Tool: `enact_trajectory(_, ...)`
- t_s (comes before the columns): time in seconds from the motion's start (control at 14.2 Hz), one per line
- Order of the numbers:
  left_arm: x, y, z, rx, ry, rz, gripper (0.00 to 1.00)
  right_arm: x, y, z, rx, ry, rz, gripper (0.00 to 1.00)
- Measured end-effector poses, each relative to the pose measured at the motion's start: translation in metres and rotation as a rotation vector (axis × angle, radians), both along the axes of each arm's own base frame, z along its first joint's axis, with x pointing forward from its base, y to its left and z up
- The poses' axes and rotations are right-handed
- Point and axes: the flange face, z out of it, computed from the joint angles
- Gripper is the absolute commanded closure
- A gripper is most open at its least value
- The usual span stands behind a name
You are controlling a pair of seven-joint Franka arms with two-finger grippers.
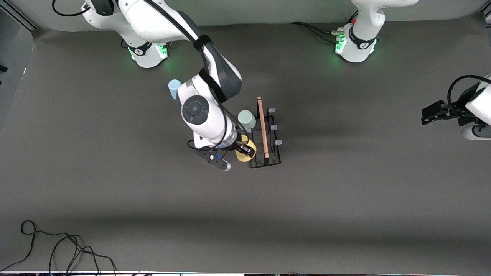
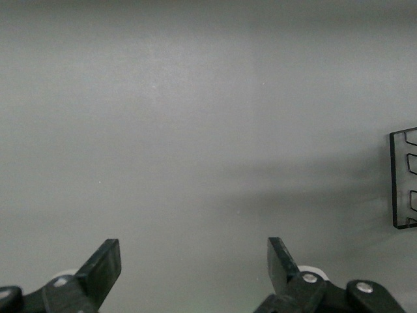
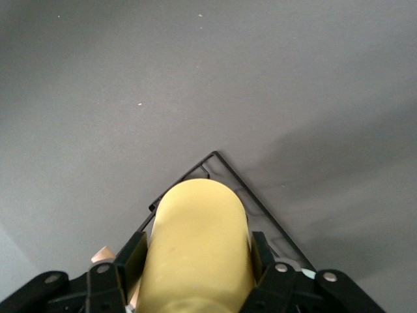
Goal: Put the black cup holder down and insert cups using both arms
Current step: 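Place the yellow cup onto a holder peg with the right gripper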
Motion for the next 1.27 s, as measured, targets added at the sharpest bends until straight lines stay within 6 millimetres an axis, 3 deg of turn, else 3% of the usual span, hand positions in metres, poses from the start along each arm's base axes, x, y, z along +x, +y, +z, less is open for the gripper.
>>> enact_trajectory(0.28,0.0,0.0,0.0,0.0,0.0,0.0,0.0,-0.005,0.01,-0.018,-0.012,0.001,0.004,0.84)
enact_trajectory(0.35,0.0,0.0,0.0,0.0,0.0,0.0,0.0,-0.006,0.013,-0.019,-0.011,-0.003,0.006,0.5)
enact_trajectory(0.42,0.0,0.0,0.0,0.0,0.001,0.0,0.0,-0.007,0.014,-0.019,-0.011,-0.003,0.007,0.08)
enact_trajectory(0.49,0.0,0.0,0.0,0.0,0.001,0.0,0.0,-0.008,0.015,-0.019,-0.011,-0.003,0.007,0.0)
enact_trajectory(1.06,0.0,0.0,-0.001,0.0,0.002,0.0,0.0,-0.006,0.016,-0.016,-0.008,-0.009,-0.001,0.0)
enact_trajectory(1.27,0.001,0.0,-0.002,0.0,0.003,0.0,0.0,0.001,0.011,-0.002,-0.017,-0.035,0.002,0.0)
